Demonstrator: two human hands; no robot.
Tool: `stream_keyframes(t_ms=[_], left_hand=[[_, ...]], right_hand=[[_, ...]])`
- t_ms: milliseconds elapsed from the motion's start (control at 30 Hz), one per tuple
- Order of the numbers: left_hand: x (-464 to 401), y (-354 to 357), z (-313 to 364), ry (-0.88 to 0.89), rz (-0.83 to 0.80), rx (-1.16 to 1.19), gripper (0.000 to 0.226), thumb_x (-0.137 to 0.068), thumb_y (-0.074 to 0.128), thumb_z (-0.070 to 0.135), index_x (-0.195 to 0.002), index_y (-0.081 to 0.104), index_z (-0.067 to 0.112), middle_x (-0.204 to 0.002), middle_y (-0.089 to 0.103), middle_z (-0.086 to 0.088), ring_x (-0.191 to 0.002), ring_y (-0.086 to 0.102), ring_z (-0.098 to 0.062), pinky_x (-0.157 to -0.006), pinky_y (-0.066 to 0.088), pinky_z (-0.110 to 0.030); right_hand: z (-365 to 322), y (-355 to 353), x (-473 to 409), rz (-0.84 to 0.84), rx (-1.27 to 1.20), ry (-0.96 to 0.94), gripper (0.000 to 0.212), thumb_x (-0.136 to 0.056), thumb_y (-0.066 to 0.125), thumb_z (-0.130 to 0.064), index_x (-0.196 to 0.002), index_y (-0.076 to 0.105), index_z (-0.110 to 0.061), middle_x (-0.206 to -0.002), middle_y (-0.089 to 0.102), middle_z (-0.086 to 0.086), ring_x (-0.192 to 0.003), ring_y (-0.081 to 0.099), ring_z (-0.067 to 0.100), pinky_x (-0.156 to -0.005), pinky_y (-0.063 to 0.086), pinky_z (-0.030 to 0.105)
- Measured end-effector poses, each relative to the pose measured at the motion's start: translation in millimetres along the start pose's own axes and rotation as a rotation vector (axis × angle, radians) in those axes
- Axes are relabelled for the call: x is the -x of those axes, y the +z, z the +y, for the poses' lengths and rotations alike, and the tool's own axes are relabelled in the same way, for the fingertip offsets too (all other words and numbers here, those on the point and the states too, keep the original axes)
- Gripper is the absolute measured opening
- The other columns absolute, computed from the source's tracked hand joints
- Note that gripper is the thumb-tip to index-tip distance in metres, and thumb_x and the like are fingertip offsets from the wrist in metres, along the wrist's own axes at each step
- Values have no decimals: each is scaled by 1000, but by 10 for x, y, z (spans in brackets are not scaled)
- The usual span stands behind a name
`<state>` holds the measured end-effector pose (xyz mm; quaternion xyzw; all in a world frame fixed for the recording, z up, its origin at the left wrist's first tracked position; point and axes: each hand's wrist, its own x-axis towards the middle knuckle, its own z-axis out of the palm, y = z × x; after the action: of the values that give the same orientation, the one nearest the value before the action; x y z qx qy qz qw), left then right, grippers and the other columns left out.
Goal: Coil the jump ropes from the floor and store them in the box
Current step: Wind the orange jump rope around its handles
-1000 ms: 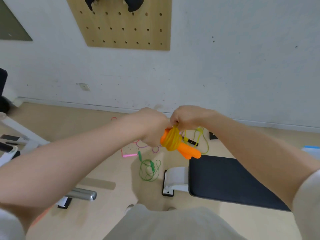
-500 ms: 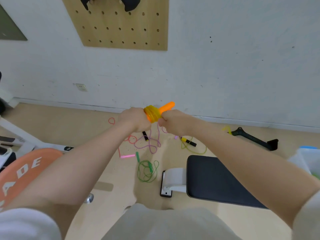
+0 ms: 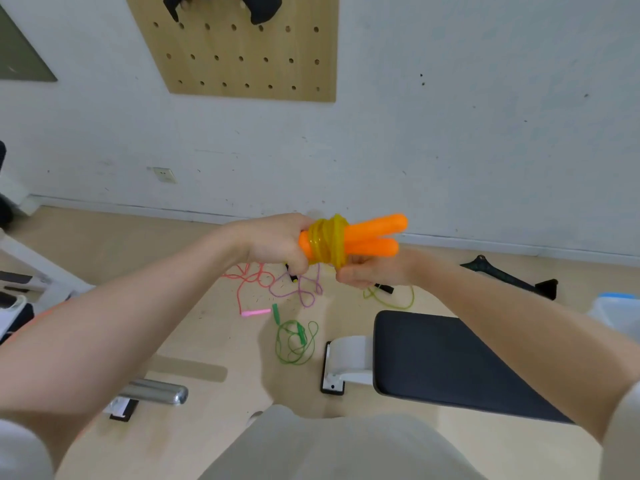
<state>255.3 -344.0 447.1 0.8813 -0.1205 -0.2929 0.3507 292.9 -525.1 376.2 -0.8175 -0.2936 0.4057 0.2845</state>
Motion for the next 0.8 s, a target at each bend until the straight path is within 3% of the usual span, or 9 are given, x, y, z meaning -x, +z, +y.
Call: stream_keyframes(t_ms=[67, 100, 167, 233, 367, 500, 633, 733, 800], left_hand=[[91, 49, 138, 33, -128, -206, 29, -51, 66, 7, -73, 51, 20, -61, 47, 9, -51, 42, -5, -44, 30, -16], [115, 100, 204, 28, -178, -359, 31, -59, 68, 5, -81, 52, 20, -69, 51, 6, -57, 46, -7, -47, 33, -15], [118, 230, 314, -25, -213, -726, 30, -72, 67, 9, -97, 53, 19, -85, 54, 0, -73, 54, -15, -56, 39, -20], [77, 311, 350, -137, -140, -955, 30, -78, 63, 19, -107, 54, 17, -88, 54, 1, -79, 55, -20, -62, 41, -28], [-42, 301, 240, -242, 55, -1149, 18, -82, 52, 27, -98, 56, 19, -80, 47, 1, -73, 49, -21, -61, 37, -27], [-187, 356, -17, -353, 165, -1072, 19, -80, 53, 27, -96, 59, 20, -81, 50, 2, -77, 54, -20, -65, 38, -27], [-244, 225, -341, -445, 267, -733, 9, -77, 53, 19, -83, 57, 13, -92, 62, -9, -93, 63, -29, -68, 44, -29], [-280, 156, -447, -461, 309, -342, 10, -69, 56, 10, -62, 48, 10, -68, 55, -11, -68, 53, -31, -53, 36, -25], [-268, 105, -402, -411, 360, -30, 11, -60, 59, 7, -62, 49, 9, -58, 44, -6, -54, 41, -24, -49, 31, -23]], right_hand=[[-68, 172, -130, -262, 426, 412, 43, -98, 38, -30, -71, 46, 2, -65, 38, 9, -57, 41, 16, -76, 47, 18], [-130, 156, -151, -398, 569, 392, 38, -98, 38, -25, -70, 46, 0, -65, 39, 8, -59, 42, 17, -71, 45, 17], [-333, -85, 17, -171, 630, 206, 27, -93, 47, -23, -70, 47, -7, -62, 40, 0, -62, 41, 18, -52, 33, 20], [-524, -334, 211, 90, 848, -14, 27, -90, 51, -34, -74, 51, -12, -60, 40, -2, -66, 44, 22, -49, 27, 25], [-737, -404, 116, 289, 985, -16, 28, -89, 52, -35, -83, 60, -9, -73, 47, 3, -80, 51, 27, -56, 34, 28], [-767, -301, 0, 266, 710, 72, 34, -87, 48, -11, -55, 37, -7, -54, 36, 6, -60, 40, 25, -45, 24, 25], [-748, -67, 9, 294, 461, 109, 33, -94, 40, -11, -61, 38, -10, -63, 42, 6, -64, 42, 23, -48, 32, 26], [-689, 96, 12, 357, 265, 101, 29, -99, 34, -17, -90, 57, -1, -83, 56, 14, -71, 51, 23, -52, 38, 26], [-647, 192, 76, 332, -53, 38, 31, -101, 31, -20, -89, 55, -5, -69, 52, 8, -49, 47, 14, -39, 31, 18]])
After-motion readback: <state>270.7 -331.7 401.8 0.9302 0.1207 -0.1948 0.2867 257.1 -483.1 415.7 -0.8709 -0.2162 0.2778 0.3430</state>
